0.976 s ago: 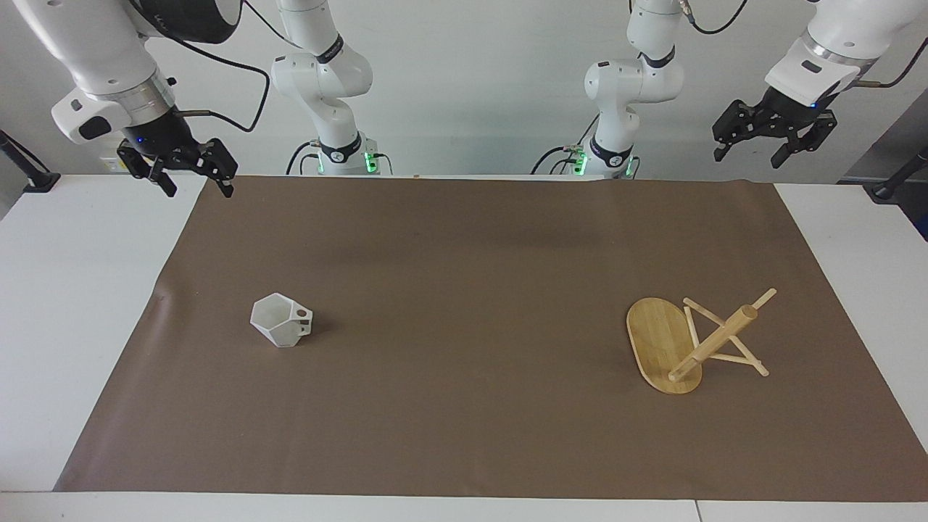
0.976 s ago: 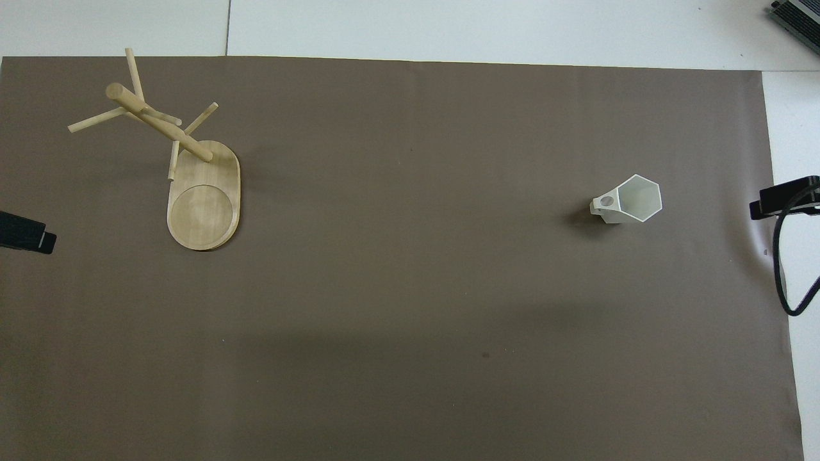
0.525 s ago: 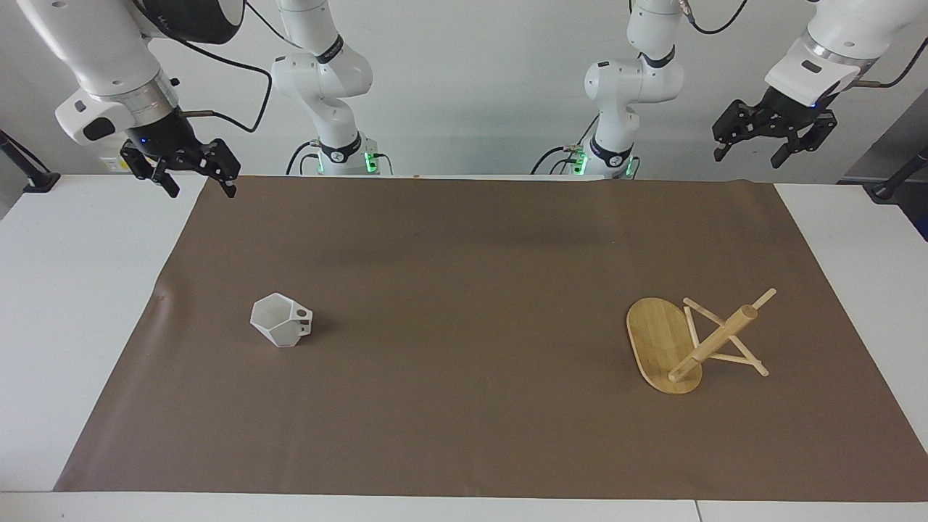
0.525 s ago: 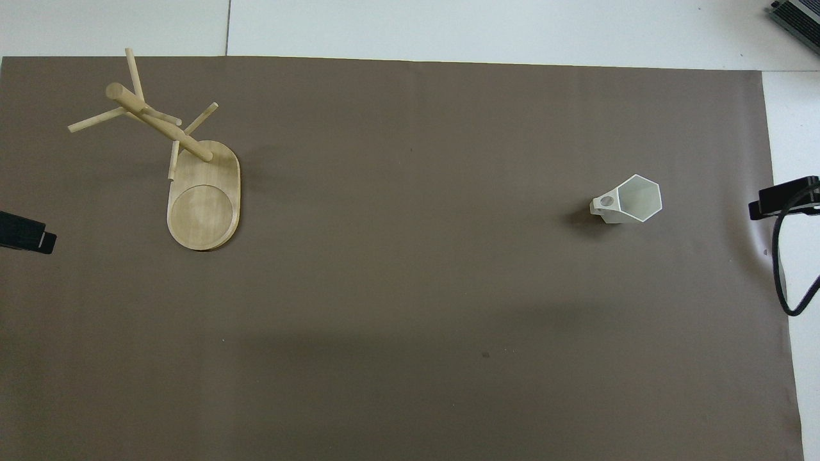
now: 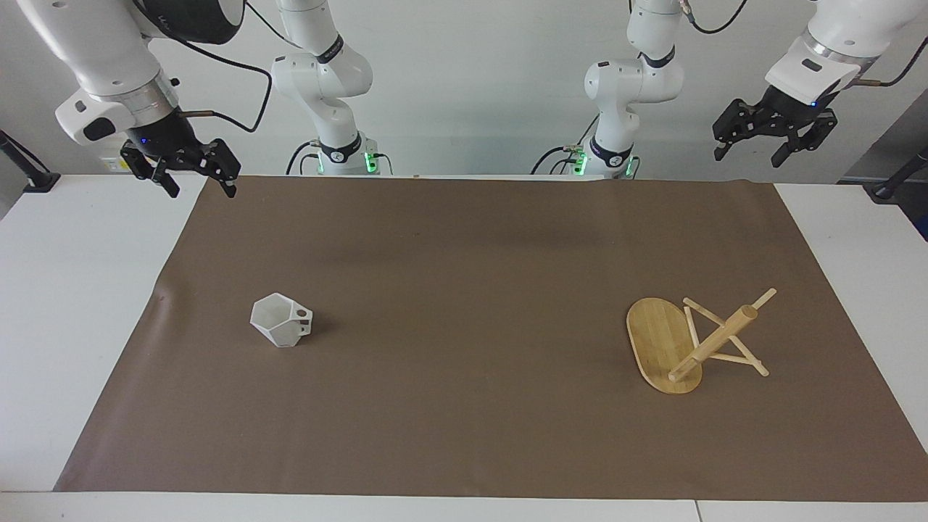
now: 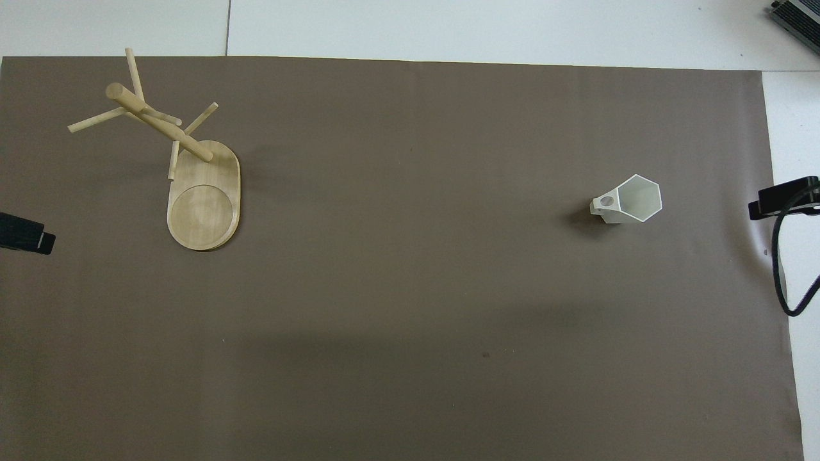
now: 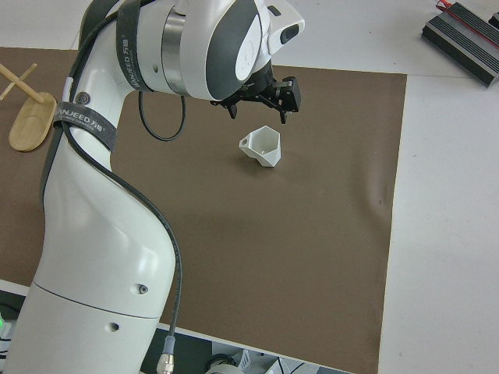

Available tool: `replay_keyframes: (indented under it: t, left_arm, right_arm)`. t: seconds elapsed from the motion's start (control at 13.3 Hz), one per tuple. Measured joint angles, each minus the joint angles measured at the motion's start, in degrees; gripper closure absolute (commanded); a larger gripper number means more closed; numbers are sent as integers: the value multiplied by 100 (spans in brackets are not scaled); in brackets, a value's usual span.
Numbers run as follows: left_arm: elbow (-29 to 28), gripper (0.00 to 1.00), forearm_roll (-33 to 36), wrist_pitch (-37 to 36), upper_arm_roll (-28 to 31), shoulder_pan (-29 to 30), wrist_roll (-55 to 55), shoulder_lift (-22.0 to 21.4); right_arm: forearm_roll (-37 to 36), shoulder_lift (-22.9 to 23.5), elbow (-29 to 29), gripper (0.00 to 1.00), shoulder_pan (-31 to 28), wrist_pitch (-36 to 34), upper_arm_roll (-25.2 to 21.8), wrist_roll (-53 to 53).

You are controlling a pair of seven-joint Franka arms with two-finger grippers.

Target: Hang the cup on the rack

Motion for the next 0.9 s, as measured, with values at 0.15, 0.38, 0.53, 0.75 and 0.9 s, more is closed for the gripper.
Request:
replay_keyframes:
  t: [0.15, 0.38, 0.53, 0.75, 0.9]
  left_arm:
    - [-48, 0, 0, 1, 0, 3, 0, -21]
    - [-110, 0, 0, 5, 0, 3, 0, -59]
    - [-116, 0, 0, 5, 0, 3, 0, -68]
    - [-125, 0, 0, 5, 0, 3, 0, -71]
    - [-149, 0, 0, 6, 0, 3, 0, -81]
  right_arm:
    - [0, -1, -15, 0, 0, 0, 1, -1]
    - [21, -18, -252, 0, 2, 413, 14, -4]
    - [42, -103, -772, 0, 0, 1160, 13, -4]
    - [44, -133, -1420, 0, -4, 1983, 7, -4]
    - [144, -35, -1678, 0, -21, 2346, 2, -4]
